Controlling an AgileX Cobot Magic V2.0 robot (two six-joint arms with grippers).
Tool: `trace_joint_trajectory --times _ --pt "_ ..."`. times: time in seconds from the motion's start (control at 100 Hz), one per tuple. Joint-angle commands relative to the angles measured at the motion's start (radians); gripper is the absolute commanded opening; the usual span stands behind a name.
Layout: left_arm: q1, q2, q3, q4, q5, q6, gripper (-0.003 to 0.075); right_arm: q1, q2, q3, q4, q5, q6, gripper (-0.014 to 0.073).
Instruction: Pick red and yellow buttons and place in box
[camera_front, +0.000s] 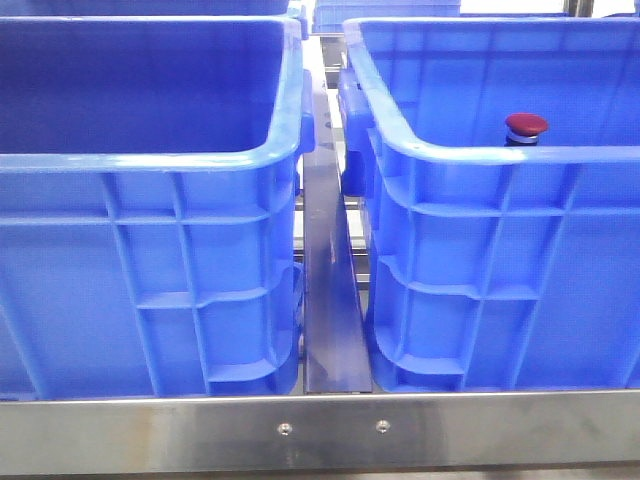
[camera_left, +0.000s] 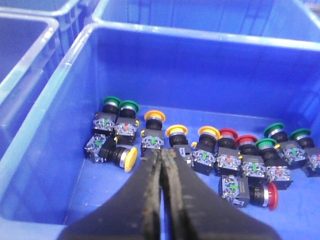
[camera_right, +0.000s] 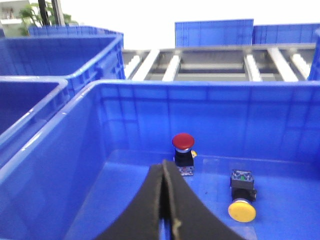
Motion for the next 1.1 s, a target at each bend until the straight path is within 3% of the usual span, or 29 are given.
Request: trace_joint_trajectory --times 0.0,0.2,1.09 --pt "0.003 -0.040 -0.004 -0.004 -0.092 -0.007 -0.0020 0.001 -0.063 0.009 0.008 -0.037 -0.007 -0.0094" --pt "0.003 -0.116 0.017 0.002 -0.094 -0.007 -0.0020 0.001 -0.163 0.039 0.008 -0.011 -0.007 -0.0094" --pt "0.003 -0.119 0.017 -0.001 -0.094 -0.007 -0.0020 0.001 -0.163 0.039 0.008 0.020 -0.007 -0.0094"
